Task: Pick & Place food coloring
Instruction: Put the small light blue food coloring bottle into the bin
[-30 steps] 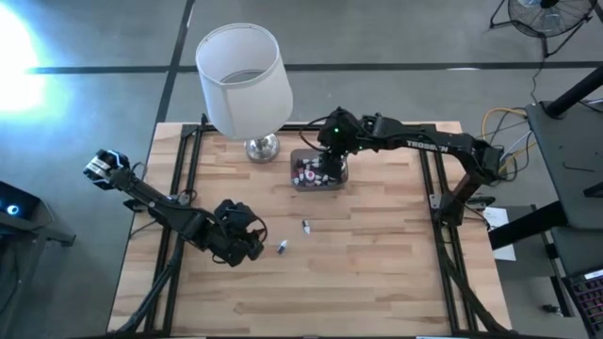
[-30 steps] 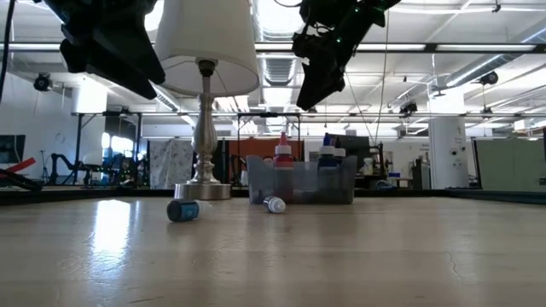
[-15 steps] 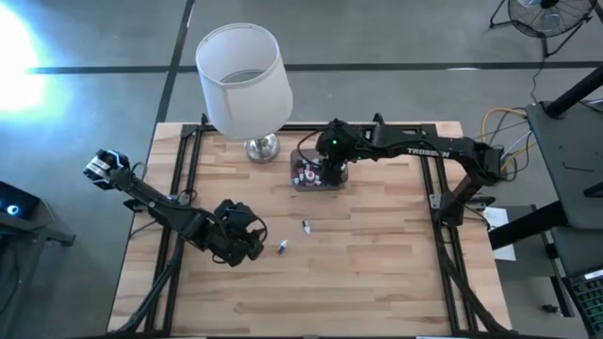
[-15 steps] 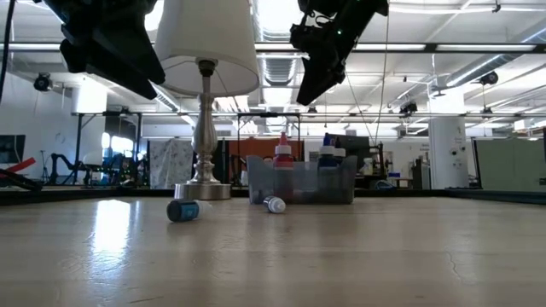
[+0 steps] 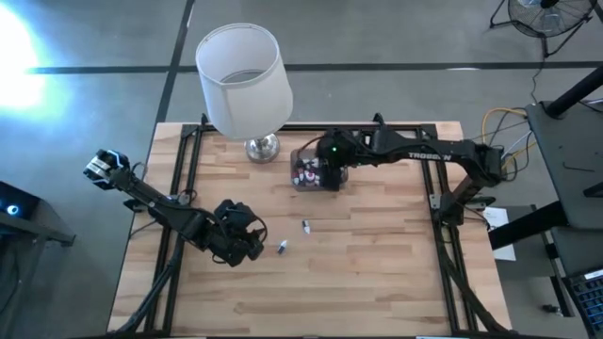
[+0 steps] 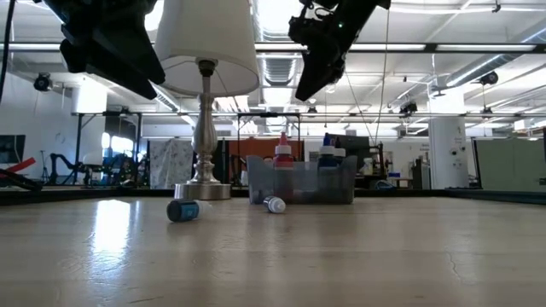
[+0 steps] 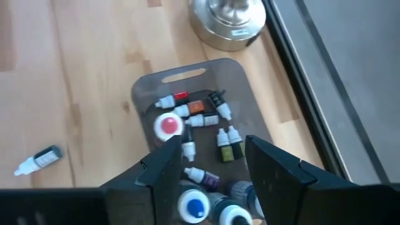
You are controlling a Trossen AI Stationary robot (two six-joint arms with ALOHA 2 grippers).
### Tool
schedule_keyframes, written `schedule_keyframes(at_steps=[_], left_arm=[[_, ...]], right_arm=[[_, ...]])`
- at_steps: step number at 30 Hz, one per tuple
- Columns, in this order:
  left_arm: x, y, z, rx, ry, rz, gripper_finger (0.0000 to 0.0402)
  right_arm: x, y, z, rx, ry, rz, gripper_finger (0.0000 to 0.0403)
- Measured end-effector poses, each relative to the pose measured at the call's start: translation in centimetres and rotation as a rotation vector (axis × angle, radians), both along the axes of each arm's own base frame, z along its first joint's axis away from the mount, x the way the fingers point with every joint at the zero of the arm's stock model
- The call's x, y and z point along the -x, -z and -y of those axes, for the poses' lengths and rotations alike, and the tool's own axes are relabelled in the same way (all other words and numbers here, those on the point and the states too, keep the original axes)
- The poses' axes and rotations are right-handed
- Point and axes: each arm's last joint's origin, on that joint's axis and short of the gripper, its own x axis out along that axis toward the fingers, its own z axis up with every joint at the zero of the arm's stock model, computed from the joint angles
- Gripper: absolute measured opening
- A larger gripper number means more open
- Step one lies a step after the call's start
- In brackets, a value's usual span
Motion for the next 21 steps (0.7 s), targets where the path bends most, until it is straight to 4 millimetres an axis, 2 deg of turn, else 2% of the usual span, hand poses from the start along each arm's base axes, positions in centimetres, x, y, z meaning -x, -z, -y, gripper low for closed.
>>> schedule_keyframes(at_steps=[6, 14, 21], left_arm=[[0.0, 0.0, 0.0, 0.000, 0.000, 0.000, 0.0183], [0.0, 0.0, 0.0, 0.000, 0.001, 0.000, 0.0183], [0.0, 0.0, 0.0, 0.000, 0.000, 0.000, 0.0183]], right_arm=[[0.3, -0.4, -2.6, -0.006, -0.070, -0.030, 0.0162], [1.9, -1.9, -7.2, -0.050, -0.143, -0.033, 0.0145], [2.1, -1.7, -9.1, -0.090, -0.143, -0.046, 0.0142]])
